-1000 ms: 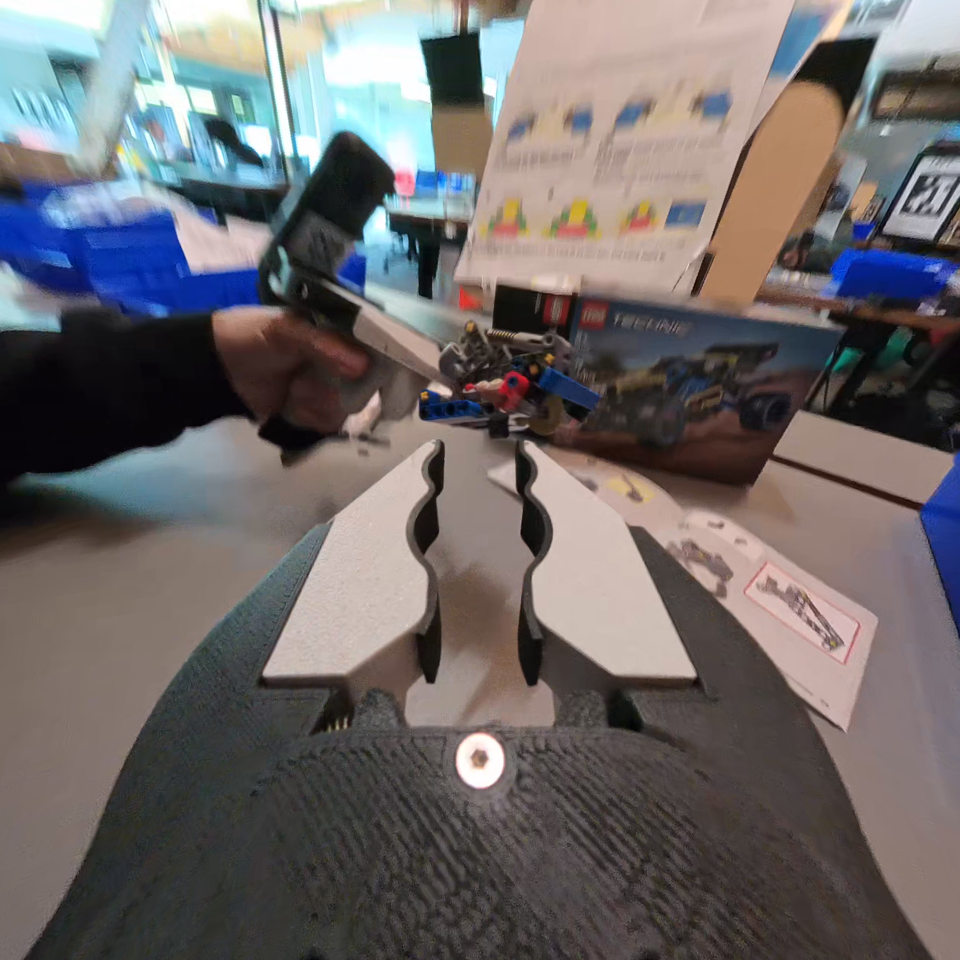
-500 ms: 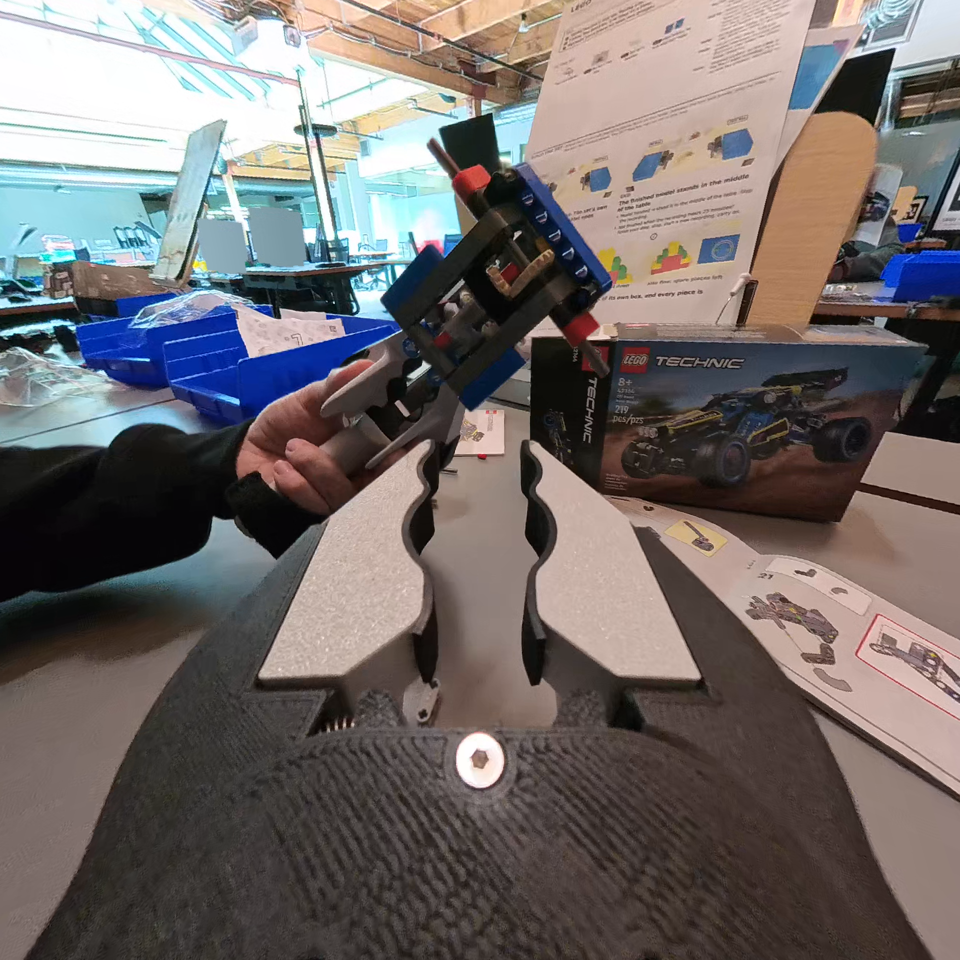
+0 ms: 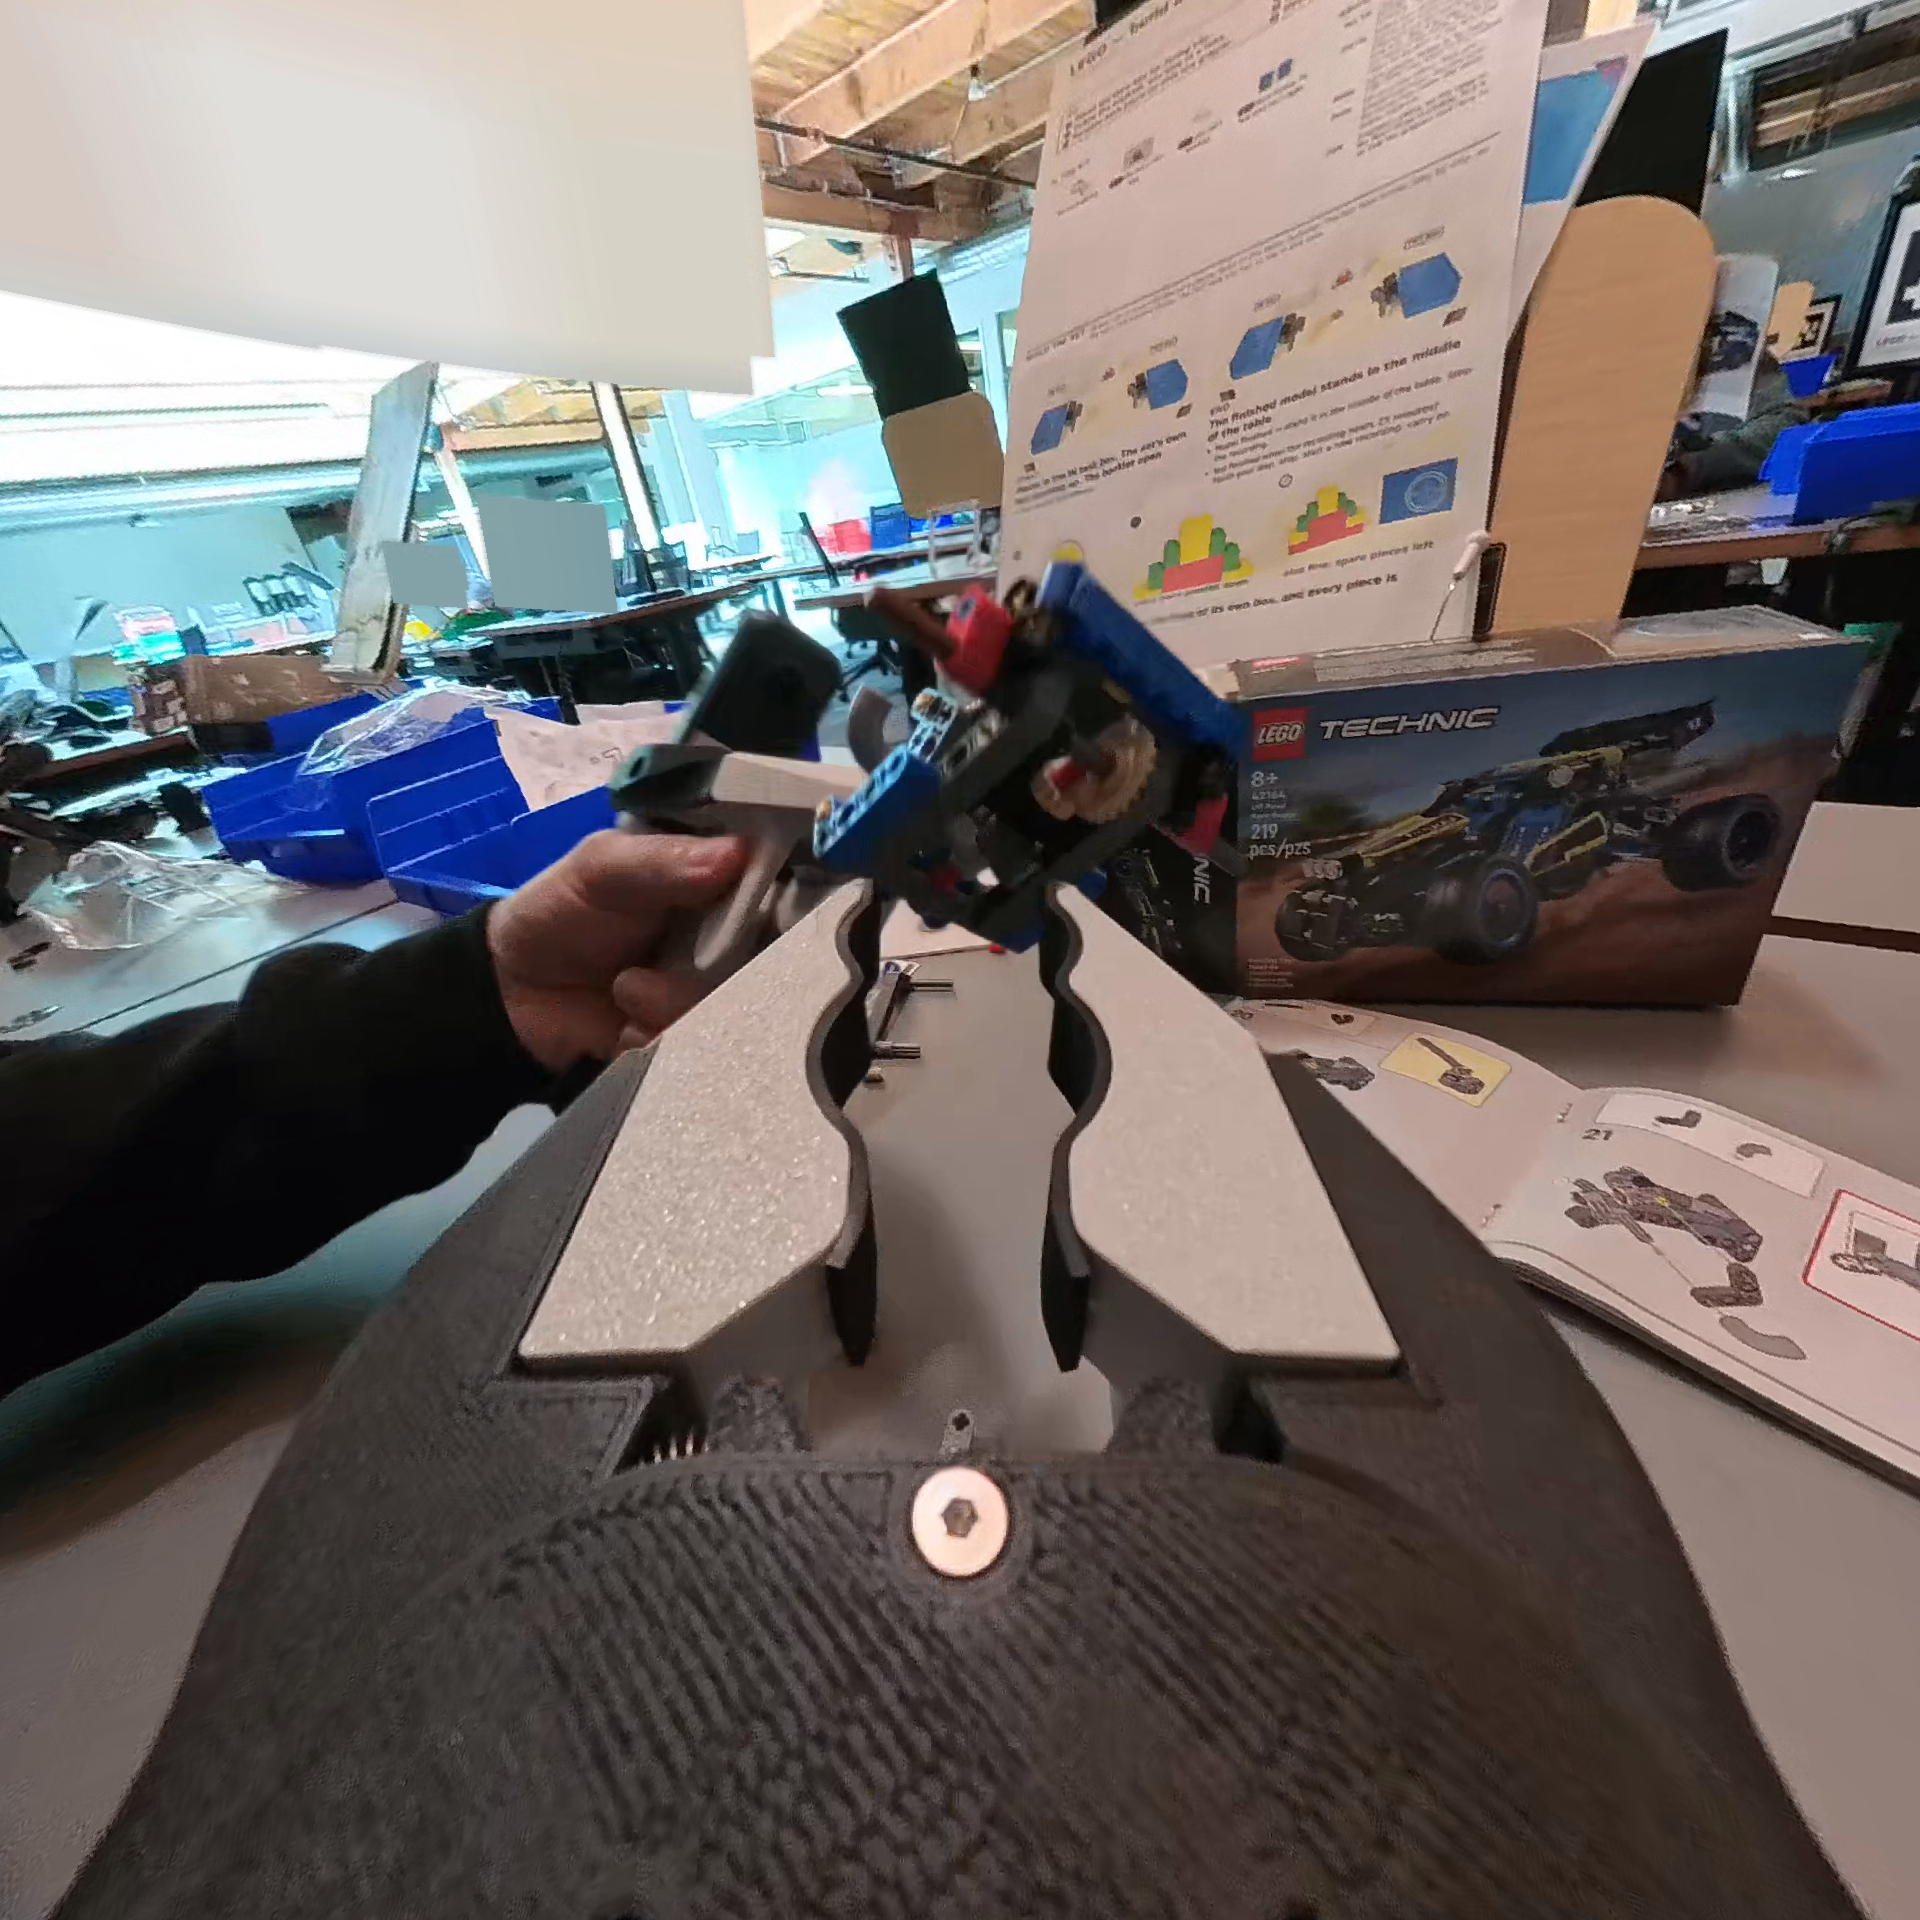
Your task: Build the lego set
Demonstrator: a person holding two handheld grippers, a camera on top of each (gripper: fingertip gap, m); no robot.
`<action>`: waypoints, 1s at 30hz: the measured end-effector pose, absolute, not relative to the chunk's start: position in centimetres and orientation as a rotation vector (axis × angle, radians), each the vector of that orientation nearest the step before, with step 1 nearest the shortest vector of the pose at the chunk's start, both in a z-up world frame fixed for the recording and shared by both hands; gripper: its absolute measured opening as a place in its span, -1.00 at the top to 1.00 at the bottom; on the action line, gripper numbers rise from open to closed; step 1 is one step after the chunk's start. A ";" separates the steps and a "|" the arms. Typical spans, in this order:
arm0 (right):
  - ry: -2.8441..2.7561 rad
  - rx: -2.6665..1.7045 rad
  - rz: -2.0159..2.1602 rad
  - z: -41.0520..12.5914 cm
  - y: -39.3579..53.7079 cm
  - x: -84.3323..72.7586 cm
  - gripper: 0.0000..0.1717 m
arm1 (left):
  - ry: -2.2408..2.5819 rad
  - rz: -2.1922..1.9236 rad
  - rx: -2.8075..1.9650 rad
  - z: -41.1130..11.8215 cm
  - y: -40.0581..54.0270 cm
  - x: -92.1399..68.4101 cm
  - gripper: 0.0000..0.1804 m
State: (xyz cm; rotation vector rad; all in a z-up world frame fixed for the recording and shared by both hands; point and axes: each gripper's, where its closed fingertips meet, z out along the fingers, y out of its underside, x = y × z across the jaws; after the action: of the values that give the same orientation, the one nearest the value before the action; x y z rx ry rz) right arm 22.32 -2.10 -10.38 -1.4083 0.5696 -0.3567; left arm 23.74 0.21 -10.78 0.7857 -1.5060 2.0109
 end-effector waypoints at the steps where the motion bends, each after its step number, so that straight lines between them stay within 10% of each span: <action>1: 0.580 -1.407 -0.371 -10.4 -2.2 22.4 0.69 | -1.626 2.024 0.801 -11.1 0.1 23.9 0.86; 9: 0.504 -1.517 -0.749 -10.8 -2.7 22.9 0.77 | -2.281 1.879 0.985 -14.4 0.7 25.3 0.86; 30: 0.645 -1.972 -0.471 -21.1 -0.9 23.4 0.82 | -2.246 1.313 1.165 -22.0 0.3 23.8 0.86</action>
State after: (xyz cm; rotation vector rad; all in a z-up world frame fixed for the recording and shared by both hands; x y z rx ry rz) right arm 23.43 -0.87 -21.07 -1.9723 0.6449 -0.4711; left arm 23.80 0.27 -22.00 1.1649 -2.2461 1.3128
